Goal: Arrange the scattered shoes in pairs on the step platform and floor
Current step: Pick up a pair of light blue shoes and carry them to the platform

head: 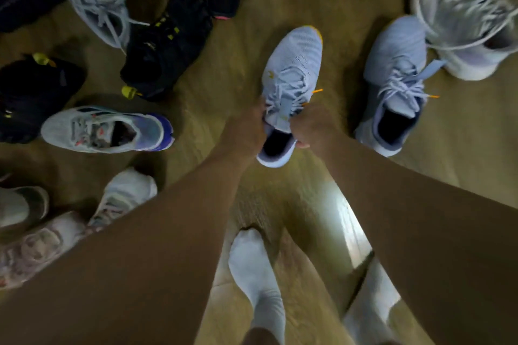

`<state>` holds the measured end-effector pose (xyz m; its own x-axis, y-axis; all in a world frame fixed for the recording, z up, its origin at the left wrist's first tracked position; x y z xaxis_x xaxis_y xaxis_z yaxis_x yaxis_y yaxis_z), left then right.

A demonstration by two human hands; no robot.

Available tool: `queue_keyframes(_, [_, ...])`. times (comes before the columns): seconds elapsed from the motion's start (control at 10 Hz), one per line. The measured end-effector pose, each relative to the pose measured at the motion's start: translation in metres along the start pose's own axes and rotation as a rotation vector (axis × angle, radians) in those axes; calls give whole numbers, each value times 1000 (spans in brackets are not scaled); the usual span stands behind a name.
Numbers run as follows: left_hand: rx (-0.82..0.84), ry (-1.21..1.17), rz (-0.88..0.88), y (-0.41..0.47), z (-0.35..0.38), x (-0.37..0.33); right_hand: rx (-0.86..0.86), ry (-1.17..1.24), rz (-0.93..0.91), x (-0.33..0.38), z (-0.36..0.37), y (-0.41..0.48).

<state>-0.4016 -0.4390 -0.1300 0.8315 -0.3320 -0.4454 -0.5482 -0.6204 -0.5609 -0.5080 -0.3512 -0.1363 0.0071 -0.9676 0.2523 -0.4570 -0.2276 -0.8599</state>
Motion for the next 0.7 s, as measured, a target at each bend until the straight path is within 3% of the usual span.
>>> queue_keyframes(0.1, [-22,-67,-18,-8,31,-33,6,-468,-156,-9,-27,19])
queue_keyframes(0.2, [-54,-94,-71,-1,50,-41,14,-436,-153,-18,-40,22])
queue_keyframes(0.3, [-39,-40,-66,-6,66,-55,-86,-473,-215,-23,-64,27])
queue_keyframes(0.5, [-10,-23,-146,-2,54,-81,-144,-450,-324,-28,-75,17])
queue_keyframes(0.6, [-197,110,123,8,17,-145,-305,-332,-356,-23,-113,5])
queue_keyframes(0.7, [-97,-13,227,21,30,-193,-505,25,-321,-36,-180,-5])
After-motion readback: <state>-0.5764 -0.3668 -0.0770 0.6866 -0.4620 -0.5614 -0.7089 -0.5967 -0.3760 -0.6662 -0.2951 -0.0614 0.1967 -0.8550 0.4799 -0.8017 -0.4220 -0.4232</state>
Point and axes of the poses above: each hand's wrist, its own y-axis towards the middle knuckle, its own z-axis out of the palm, x = y × z, the point moved 10 cm from there along y, towards the middle knuckle, and after that the axes turned 5 degrees about z, right-handed, at the moved point
